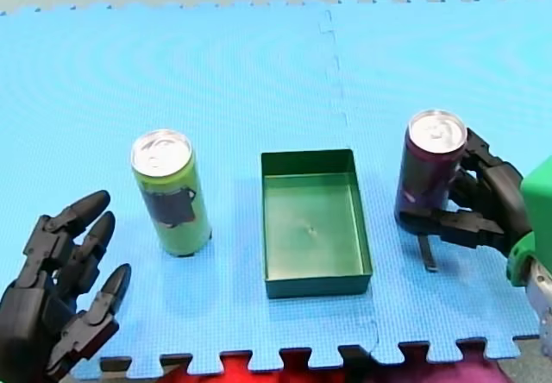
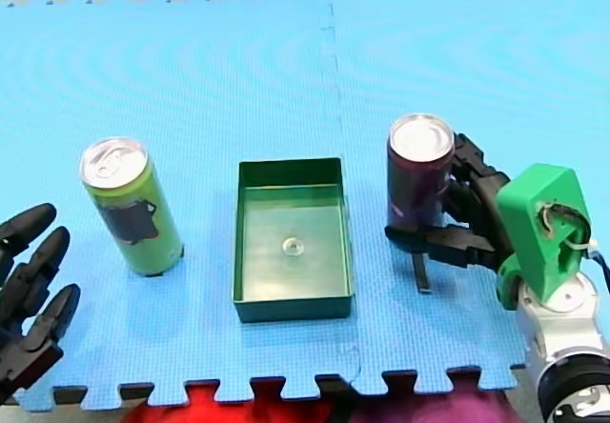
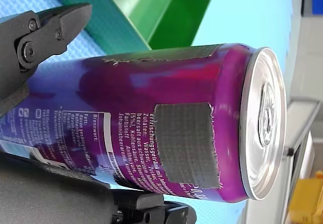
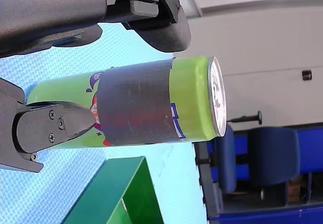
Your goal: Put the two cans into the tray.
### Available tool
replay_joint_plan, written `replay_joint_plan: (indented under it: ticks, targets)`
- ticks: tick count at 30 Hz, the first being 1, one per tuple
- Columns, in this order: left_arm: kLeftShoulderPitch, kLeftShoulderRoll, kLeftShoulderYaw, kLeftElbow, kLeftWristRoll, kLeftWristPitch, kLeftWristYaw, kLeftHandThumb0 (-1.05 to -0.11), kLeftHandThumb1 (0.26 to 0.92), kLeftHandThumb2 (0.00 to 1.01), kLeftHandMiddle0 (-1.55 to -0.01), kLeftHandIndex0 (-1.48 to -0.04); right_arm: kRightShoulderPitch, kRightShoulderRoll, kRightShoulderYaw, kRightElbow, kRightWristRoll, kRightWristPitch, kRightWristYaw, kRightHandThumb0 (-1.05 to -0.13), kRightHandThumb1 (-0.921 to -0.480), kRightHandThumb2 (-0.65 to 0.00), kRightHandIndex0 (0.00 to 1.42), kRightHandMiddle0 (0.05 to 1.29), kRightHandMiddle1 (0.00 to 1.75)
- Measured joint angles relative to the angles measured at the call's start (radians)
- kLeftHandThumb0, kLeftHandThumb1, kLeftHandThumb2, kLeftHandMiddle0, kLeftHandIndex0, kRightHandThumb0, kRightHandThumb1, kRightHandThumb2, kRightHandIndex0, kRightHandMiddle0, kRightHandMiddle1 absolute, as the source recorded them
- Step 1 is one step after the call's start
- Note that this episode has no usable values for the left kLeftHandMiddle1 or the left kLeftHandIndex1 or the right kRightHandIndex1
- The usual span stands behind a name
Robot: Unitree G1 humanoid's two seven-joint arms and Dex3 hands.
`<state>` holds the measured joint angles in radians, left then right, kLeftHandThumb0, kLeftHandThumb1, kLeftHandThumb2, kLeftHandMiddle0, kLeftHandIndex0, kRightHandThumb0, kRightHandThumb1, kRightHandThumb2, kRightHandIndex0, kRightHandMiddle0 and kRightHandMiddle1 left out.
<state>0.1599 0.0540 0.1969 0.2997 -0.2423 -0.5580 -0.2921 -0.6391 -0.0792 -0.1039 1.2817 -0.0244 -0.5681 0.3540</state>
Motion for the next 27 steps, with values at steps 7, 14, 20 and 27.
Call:
replay_joint_plan:
  ticks: [7,14,20,27]
  targets:
    - [0.01,0.001,-0.003,-0.022,0.002,0.02,0.01,-1.048,0.921,0.48,-0.28,-0.09,-0.005,0.001,0.001,0.002,-0.003,0.001,0.002,-0.971,-0.64,0.0,0.17,0.12,0.0]
    - [0.012,0.001,-0.005,-0.028,0.003,0.028,0.012,-1.048,0.921,0.47,-0.28,-0.1,-0.008,0.0,-0.002,0.004,-0.003,0.007,0.002,-0.967,-0.642,-0.001,0.18,0.12,0.0]
    - [0.012,0.002,-0.005,-0.027,0.001,0.028,0.009,-1.048,0.921,0.46,-0.28,-0.1,-0.026,-0.007,-0.016,0.013,0.001,0.024,-0.02,-0.975,-0.646,-0.002,0.18,0.13,0.0]
    - [0.011,0.003,-0.004,-0.027,0.0,0.028,0.005,-1.048,0.921,0.45,-0.28,-0.1,-0.03,-0.009,-0.022,0.024,-0.003,0.028,-0.029,-0.991,-0.65,-0.002,0.19,0.13,0.0]
